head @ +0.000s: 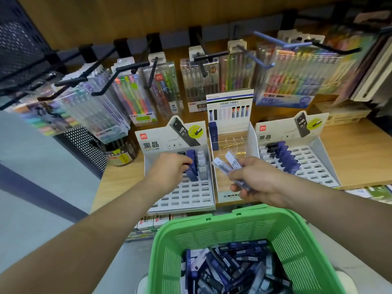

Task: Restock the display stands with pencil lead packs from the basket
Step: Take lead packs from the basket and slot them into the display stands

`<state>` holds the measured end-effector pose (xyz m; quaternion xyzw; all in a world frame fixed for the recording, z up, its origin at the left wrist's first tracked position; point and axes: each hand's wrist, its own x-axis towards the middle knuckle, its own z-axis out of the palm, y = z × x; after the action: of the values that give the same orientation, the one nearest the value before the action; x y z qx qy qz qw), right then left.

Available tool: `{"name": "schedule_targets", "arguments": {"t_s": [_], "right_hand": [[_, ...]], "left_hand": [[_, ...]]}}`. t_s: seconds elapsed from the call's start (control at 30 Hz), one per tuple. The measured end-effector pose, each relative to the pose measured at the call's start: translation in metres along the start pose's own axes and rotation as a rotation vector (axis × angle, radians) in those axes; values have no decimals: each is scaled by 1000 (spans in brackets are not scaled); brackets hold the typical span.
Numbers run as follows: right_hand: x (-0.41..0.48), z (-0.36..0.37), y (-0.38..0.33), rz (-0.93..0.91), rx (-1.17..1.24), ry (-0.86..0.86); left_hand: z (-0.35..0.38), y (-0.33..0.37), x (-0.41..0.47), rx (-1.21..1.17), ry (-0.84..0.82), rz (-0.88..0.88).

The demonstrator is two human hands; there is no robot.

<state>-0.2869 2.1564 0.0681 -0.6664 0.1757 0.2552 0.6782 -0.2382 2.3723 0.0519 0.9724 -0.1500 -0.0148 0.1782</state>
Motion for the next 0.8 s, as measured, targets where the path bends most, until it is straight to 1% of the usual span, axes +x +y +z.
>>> {"name": "schedule_targets", "arguments": {"t_s": [0.07, 0.13, 0.2, 0.33, 0.37, 0.4, 0.43, 0.47, 0.5, 0.53, 0.57, 0.6, 0.63, 0.67, 0.7, 0.8], "right_hand": [[-3, -2, 0, 22, 19, -24], [-6, -5, 1, 25, 14, -33], [-9, -6, 2, 21, 1, -30], [-10, -6, 3, 2, -26, -20], [-10, -5, 3, -5, -30, -19], [-10, -5, 3, -14, -34, -19], [-11, -4, 3, -24, -37, -20], [-11, -4, 4, -31, -37, -20], [-10, -4, 4, -34, -34, -18], [-11, -3, 4, -35, -24, -17], [-11, -3, 4, -36, -8, -21], [-11, -3, 3, -36, 17, -31], [-12, -3, 2, -35, 50, -46], [-12, -4, 0, -31, 87, -62], [-12, -4, -2, -24, 125, -74], [-12, -6, -5, 16, 193, -86]], "left_hand": [[3, 1, 2, -86, 41, -60], [6, 2, 3, -101, 75, -96], [10, 3, 3, -33, 66, -80], [10, 9, 6, 170, 55, 35], [9, 13, 7, 175, 68, 33], [6, 18, 7, 132, 96, 14], [2, 24, 8, 24, 132, -26], [-3, 29, 8, -156, 140, -95], [-9, 35, 9, -402, 94, -177], [-17, 41, 9, -655, -7, -240], [-24, 45, 9, -848, -132, -273], [-31, 47, 7, -937, -251, -268], [-36, 48, 6, -977, -343, -244], [-39, 49, 4, -1000, -397, -217], [-41, 50, 2, -1012, -404, -206], [-42, 49, 1, -1015, -324, -212]]}}
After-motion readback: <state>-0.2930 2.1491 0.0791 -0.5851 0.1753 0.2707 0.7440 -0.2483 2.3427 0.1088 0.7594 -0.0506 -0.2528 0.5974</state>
